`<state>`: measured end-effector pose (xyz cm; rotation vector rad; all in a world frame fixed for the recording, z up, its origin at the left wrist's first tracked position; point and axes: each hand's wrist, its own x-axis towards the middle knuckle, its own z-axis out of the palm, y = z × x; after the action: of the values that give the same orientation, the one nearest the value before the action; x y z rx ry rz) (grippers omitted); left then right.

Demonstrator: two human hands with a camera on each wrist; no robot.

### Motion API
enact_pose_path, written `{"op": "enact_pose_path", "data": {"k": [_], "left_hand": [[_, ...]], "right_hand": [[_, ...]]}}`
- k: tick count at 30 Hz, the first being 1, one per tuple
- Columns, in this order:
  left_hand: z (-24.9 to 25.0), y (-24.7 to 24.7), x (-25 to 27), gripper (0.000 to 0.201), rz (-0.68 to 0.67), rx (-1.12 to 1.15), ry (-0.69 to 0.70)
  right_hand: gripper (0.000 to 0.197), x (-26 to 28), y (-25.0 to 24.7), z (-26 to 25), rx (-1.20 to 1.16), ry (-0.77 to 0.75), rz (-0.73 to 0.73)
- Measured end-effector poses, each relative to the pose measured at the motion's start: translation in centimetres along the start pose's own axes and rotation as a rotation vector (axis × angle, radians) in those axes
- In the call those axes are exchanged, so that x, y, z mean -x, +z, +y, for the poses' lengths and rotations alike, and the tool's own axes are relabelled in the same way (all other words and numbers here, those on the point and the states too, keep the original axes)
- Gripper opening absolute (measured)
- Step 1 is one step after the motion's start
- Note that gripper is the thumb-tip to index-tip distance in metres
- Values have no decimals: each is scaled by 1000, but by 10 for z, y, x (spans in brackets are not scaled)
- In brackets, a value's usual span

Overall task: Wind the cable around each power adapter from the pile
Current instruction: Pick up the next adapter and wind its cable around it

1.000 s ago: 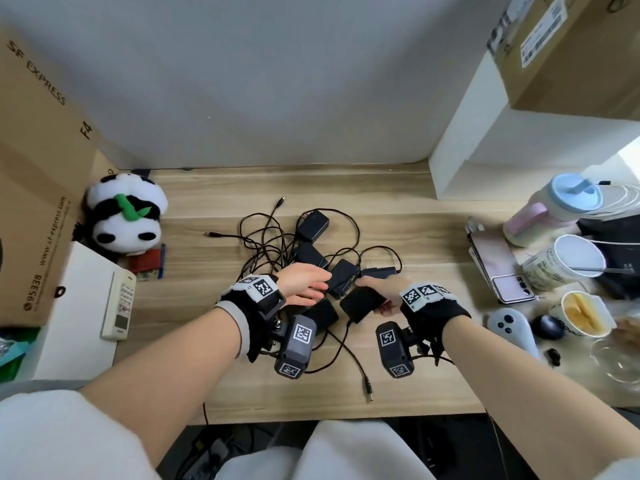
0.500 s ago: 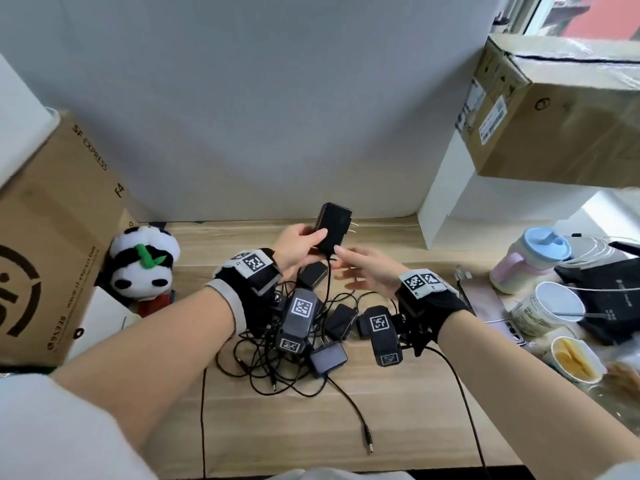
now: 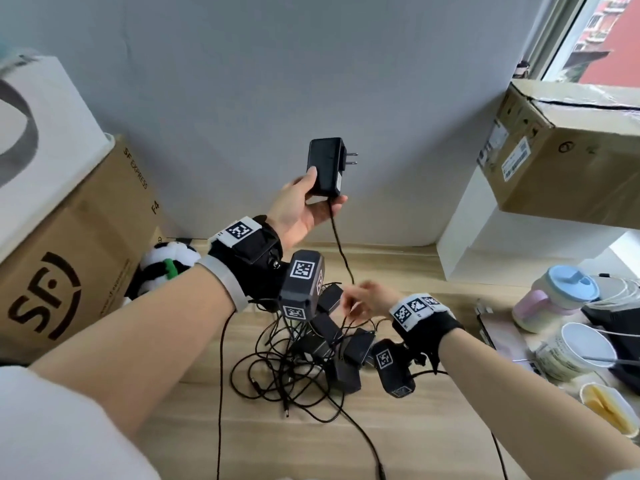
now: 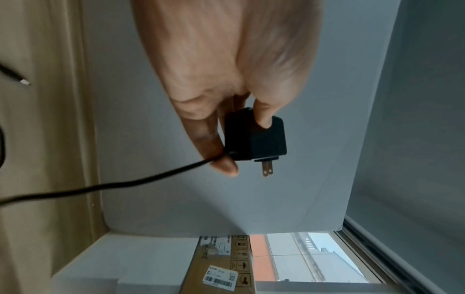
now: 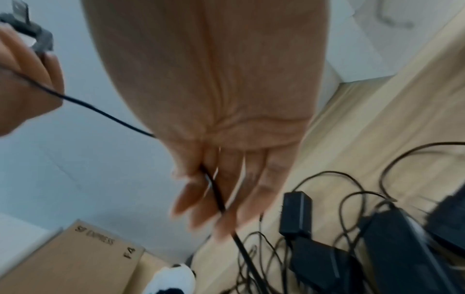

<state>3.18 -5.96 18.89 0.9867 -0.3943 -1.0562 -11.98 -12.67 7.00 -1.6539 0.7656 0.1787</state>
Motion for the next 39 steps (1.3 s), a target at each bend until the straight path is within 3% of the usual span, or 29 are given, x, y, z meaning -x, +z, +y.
{"op": "enact_pose_path", "data": {"k": [4,7,12,15,19,22,24,26,28,30,32,33,35,37,39], "left_hand": [[3,-13,-2,30,28,-123,-33],[-5,-24,0,29,2,-209,-108],[-22,-26,7,33,-74,-278,-273],[-30,-23,8,47,-163,-309,-308],[-35,-16,7,50,-257,-331,-313],[-28,-8,2,43,-199,-247,-221],[-16,0,-3,35,-185,-189,-148],[-1,11,-8,34,-197,-117,-79],[14,25,-12,35,-180,-63,-3],[30,37,-15,36,-151,-27,67],[42,43,-17,36,-129,4,121],[46,42,-18,36,-115,17,137],[49,37,-20,36,-85,40,149],[45,27,-21,35,-35,54,141],[37,15,-22,36,39,39,113]], "right_hand": [[34,4,-34,-41,-181,-202,414],[35,18,-55,-83,-334,-355,572],[36,42,-68,-136,-605,-602,500],[36,50,-69,-149,-687,-687,446],[37,58,-71,-155,-765,-771,446],[25,51,-78,-144,-764,-746,535],[13,40,-76,-129,-684,-612,576],[22,32,-65,-111,-574,-414,449],[42,29,-48,-96,-423,-269,176],[52,29,-32,-84,-239,-194,-78],[48,25,-28,-74,-90,-168,-149],[44,23,-30,-72,-31,-174,-95],[39,17,-41,-71,-13,-216,161],[38,16,-57,-73,-187,-297,467],[35,20,-74,-77,-339,-424,650]]}}
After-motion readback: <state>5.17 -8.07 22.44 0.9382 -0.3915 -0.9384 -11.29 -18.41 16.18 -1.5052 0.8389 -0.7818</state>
